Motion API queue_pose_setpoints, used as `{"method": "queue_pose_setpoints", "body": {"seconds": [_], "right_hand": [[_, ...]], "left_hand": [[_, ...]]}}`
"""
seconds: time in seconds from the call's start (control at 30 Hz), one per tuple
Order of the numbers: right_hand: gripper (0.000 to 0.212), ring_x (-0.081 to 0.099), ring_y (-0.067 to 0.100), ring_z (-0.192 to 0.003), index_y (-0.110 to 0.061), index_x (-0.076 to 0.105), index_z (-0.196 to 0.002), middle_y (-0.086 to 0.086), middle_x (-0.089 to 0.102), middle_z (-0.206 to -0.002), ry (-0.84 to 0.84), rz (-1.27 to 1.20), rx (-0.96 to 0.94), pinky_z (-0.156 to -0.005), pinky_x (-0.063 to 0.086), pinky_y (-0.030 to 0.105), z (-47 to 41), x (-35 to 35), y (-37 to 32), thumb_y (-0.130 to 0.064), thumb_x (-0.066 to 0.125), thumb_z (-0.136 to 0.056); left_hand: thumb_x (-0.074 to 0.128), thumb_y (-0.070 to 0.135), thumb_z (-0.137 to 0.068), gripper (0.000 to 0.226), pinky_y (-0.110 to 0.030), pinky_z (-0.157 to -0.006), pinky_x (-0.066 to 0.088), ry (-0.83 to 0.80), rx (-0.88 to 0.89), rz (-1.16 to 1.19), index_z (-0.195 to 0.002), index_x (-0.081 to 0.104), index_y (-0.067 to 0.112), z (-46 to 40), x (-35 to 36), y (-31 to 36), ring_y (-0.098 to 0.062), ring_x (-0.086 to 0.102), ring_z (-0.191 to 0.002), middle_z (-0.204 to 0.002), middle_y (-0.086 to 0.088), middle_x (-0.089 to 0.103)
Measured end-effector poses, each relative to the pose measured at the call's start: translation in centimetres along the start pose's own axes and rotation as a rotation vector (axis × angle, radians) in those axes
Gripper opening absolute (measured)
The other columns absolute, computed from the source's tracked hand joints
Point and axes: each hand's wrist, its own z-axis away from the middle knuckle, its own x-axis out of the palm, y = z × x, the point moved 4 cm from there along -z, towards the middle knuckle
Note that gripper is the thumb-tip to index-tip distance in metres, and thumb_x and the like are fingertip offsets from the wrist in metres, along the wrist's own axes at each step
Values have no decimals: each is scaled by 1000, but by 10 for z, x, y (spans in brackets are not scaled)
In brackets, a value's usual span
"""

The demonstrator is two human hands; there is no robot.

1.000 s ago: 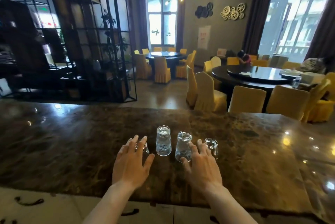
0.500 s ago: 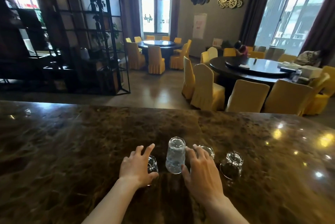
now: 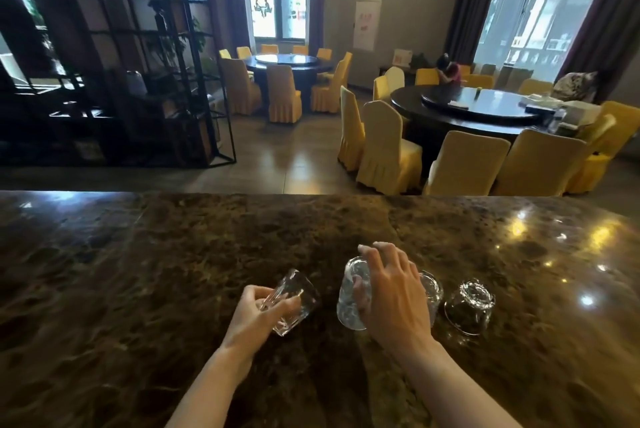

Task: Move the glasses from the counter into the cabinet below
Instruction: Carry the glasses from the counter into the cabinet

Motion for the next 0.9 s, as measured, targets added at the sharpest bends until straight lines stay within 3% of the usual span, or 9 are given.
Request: {"method": "queue_pose_setpoints", "body": {"seconds": [0.07,0.13,0.2,0.27,0.37,0.43,0.57,0.73,0.9], "right_hand": [[49,49,27,-130,-20,50,-139,6,50,-140,1,-29,1,-107,43,40,-3,1,-3,-30,61,-92],[52,49,27,-129,-19,50,-140,7,50,-140,-11,-49,-11,-108,44,40,-3,3,-7,-28,64,-91],[53,48,27,-131,-20,49,-141,6,49,-142,-27,-54,-20,-109,44,40,-1,6,-11,-28,64,-91],[54,47,26,-132,-21,47,-142,6,47,-143,-40,-55,-22,-109,43,39,-1,9,-12,-29,63,-92],[52,48,26,-129,-21,47,-141,6,49,-141,-40,-55,-25,-106,47,39,1,12,-10,-28,62,-91],[52,49,24,-127,-22,46,-141,4,48,-139,-44,-40,-27,-105,46,38,0,12,-5,-27,60,-91],[55,49,22,-125,-23,44,-142,2,48,-136,-45,-13,-22,-108,43,36,-4,12,3,-27,59,-89],[56,52,22,-121,-24,45,-141,1,51,-132,-32,-2,-16,-106,45,36,-8,13,8,-28,64,-88],[54,52,22,-121,-23,45,-140,1,52,-131,-20,8,-10,-105,45,37,-14,13,20,-33,60,-89]], "left_hand": [[91,47,-46,90,-48,-93,56,15,3,225,-120,48,18,6,2,-11,-24,67,-107,-120,-9,64],[92,29,-50,96,-44,-86,58,5,45,324,-131,41,23,13,12,-17,-22,67,-110,-129,-5,56],[92,13,-55,101,-31,-74,59,-3,115,257,-139,41,32,18,25,-23,-19,65,-112,-135,2,48],[93,8,-60,89,-27,-71,61,39,181,178,-132,50,39,17,39,-33,-16,62,-115,-136,8,42],[95,12,-58,84,-25,-81,60,153,237,91,-122,51,43,14,50,-45,-13,62,-114,-129,11,41],[96,14,-57,87,-20,-80,57,219,263,11,-124,48,41,10,52,-49,-13,61,-114,-125,10,41],[97,23,-56,91,-24,-78,52,283,280,-174,-125,40,43,6,47,-56,-15,57,-115,-122,7,42],[97,36,-54,92,-9,-68,40,269,349,-323,-125,39,40,6,44,-54,-5,56,-104,-119,9,47],[95,45,-51,90,-9,-70,41,195,390,-387,-122,40,45,6,44,-52,-1,57,-103,-113,17,51]]}}
